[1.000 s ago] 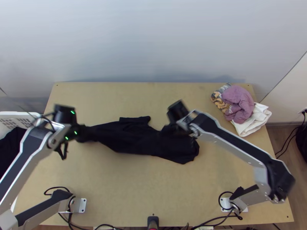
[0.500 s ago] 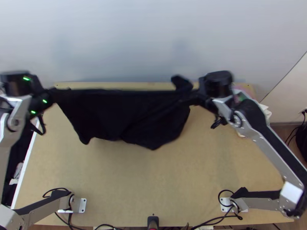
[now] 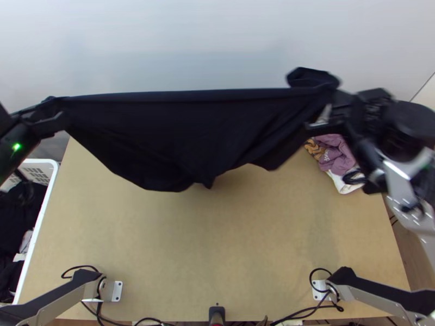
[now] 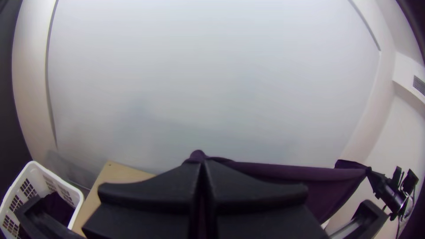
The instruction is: Fold the t-shirt
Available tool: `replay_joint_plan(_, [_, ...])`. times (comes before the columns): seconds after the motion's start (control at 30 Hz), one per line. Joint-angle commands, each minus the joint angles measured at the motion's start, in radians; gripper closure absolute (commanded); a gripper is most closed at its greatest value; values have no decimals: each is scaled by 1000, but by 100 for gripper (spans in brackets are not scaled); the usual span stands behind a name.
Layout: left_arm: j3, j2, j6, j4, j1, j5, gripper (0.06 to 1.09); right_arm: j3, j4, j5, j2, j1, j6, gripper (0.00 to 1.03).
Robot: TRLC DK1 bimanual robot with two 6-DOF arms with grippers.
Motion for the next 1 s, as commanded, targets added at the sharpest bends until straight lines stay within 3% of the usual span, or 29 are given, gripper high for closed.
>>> replay_joint_plan(0.0, [98, -51, -7, -76, -128, 2, 105, -28, 93, 114, -145, 42, -153, 100])
replay_joint_plan(0.13, [133, -68, -9, -135, -191, 22, 105, -53, 64, 120, -214, 87, -204, 100])
replay_joint_plan(0.27, [130, -82, -27, -163, -200, 56, 105, -64, -35, 122, -257, 116, -199, 100])
replay_joint_plan(0.43, [-60, -103, -75, -158, -188, 77, 105, -157, -215, 109, -270, 160, -75, 100])
replay_joint_plan(0.63, [-370, -120, -138, -56, -157, 119, 105, -363, -281, -27, -270, 159, 84, 100])
replay_joint_plan(0.8, [-597, -103, -165, 23, -123, 125, 105, -542, -238, -181, -245, 123, 181, 100])
replay_joint_plan(0.97, [-783, -69, -156, 133, -91, 120, 105, -679, -149, -270, -171, 100, 230, 100])
